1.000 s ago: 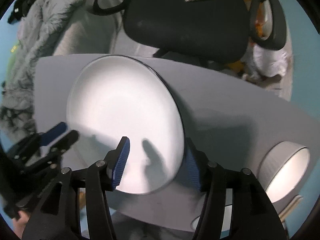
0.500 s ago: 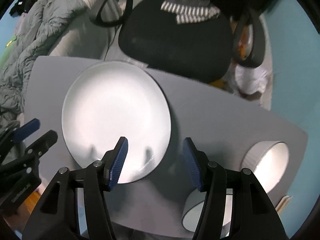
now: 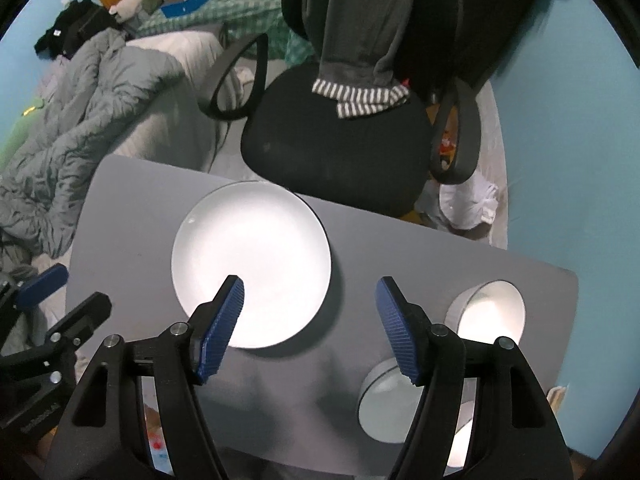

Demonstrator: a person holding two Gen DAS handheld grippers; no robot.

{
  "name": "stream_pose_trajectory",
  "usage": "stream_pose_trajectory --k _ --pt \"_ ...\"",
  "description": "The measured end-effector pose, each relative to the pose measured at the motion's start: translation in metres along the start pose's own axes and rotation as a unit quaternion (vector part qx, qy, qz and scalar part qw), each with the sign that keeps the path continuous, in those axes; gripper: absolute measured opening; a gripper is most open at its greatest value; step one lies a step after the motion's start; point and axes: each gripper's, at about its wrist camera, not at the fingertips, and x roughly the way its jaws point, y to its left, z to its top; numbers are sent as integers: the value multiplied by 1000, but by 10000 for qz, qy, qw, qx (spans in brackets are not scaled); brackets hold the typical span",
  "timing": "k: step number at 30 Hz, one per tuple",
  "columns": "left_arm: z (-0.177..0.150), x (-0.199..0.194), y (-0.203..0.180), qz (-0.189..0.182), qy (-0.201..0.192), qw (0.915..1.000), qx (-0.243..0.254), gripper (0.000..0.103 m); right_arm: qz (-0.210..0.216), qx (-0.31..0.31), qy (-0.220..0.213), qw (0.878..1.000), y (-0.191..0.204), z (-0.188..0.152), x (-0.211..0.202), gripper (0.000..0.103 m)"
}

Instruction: Organize plates and bowls

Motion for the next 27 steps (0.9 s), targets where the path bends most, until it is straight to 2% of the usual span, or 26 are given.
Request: stream_pose_trajectory --k 13,27 --pt "-14 -72 1 -167 -588 9981 119 72 -117 160 -797 9966 9 -23 -73 68" --pt "-39 -129 8 -232 -1110 9930 341 72 -288 268 -1301 9907 25 -58 -130 68"
